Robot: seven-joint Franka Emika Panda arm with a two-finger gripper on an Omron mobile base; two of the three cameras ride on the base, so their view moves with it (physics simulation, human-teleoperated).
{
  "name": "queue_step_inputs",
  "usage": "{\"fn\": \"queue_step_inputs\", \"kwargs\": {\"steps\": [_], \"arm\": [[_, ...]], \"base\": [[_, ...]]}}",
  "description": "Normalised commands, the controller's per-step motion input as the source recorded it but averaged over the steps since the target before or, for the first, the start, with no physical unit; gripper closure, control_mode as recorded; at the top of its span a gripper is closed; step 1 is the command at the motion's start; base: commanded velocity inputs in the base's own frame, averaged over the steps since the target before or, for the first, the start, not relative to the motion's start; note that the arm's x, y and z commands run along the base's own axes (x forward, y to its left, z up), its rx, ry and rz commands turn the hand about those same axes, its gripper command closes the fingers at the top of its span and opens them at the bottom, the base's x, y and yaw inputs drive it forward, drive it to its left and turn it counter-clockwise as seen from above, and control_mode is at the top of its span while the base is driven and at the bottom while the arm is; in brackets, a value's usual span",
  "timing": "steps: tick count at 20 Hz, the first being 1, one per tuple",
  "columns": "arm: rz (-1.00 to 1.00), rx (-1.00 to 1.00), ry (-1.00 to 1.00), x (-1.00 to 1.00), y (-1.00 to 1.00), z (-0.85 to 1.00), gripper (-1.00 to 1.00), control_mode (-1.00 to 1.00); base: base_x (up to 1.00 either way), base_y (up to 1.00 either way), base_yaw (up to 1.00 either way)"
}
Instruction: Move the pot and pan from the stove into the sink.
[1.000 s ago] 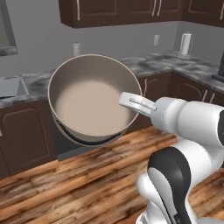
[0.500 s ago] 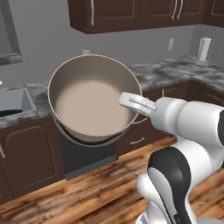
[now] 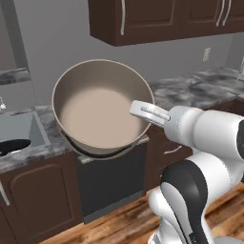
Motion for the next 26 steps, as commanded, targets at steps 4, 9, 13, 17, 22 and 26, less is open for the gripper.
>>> {"fn": "queue_step_inputs", "kwargs": {"steps": [4, 9, 13, 17, 22, 26], "arm": [[0.0, 0.0, 0.0, 0.0, 0.0, 0.0, 1.0, 1.0], [0.0, 0.0, 0.0, 0.0, 0.0, 0.0, 1.0, 1.0], [0.0, 0.0, 0.0, 0.0, 0.0, 0.0, 1.0, 1.0], [0.0, 0.0, 0.0, 0.0, 0.0, 0.0, 1.0, 1.0], [0.0, 0.0, 0.0, 0.0, 0.0, 0.0, 1.0, 1.0], [0.0, 0.0, 0.0, 0.0, 0.0, 0.0, 1.0, 1.0]], "base": [[0.7, 0.43, 0.0], [0.12, 0.09, -0.01], [0.0, 0.0, 0.06], [0.0, 0.0, 0.21], [0.0, 0.04, 0.21], [-0.01, 0.01, 0.07]]}}
